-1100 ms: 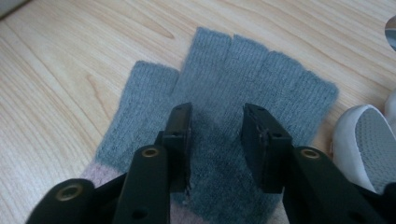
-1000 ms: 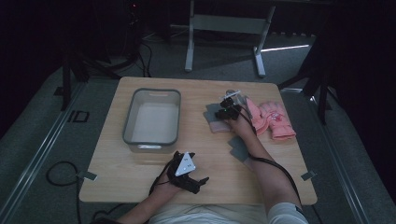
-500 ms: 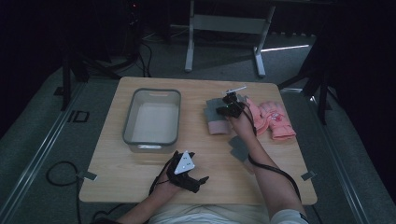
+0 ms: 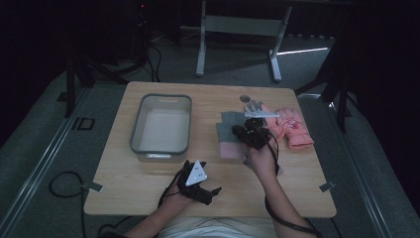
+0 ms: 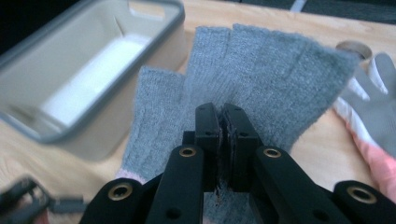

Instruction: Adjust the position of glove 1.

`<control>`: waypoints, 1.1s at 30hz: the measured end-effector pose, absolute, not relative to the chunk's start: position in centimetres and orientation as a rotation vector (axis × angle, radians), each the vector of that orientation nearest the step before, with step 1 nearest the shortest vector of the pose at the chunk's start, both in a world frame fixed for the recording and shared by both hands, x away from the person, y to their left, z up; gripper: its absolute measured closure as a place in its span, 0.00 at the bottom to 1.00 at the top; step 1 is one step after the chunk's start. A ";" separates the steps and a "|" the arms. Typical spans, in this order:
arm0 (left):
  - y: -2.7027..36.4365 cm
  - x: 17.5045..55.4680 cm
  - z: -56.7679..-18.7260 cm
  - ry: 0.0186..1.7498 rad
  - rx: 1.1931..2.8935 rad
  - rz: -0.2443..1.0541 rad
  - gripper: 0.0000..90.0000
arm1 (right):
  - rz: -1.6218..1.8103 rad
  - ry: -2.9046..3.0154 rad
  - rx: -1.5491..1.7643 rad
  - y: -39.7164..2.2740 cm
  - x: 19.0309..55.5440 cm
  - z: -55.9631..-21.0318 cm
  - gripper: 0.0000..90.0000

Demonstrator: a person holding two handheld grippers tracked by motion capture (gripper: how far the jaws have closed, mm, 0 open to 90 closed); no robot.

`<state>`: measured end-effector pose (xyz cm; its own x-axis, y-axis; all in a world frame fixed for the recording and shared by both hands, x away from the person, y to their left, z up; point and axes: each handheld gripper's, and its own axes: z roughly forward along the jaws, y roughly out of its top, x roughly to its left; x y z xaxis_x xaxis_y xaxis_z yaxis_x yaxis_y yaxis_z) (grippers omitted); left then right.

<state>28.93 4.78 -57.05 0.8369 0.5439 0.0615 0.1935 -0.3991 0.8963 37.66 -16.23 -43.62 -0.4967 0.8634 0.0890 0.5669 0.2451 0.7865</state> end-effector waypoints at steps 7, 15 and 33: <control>4.7 28.9 -57.1 0.538 1.982 0.433 0.00 | 1.037 2.233 1.391 -15.3 35.6 -48.5 0.95; 4.8 28.9 -57.0 0.539 1.983 0.427 0.00 | 0.966 2.253 1.471 -15.0 35.7 -52.8 0.95; 4.8 28.9 -57.1 0.532 1.983 0.420 0.00 | 0.964 2.272 1.460 -15.1 36.4 -54.0 0.79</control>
<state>28.89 4.79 -57.05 0.8431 0.5337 0.0653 0.1868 -0.4046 0.8952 36.35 -15.05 -54.03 -0.4539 0.8827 0.1214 0.7008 0.2696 0.6604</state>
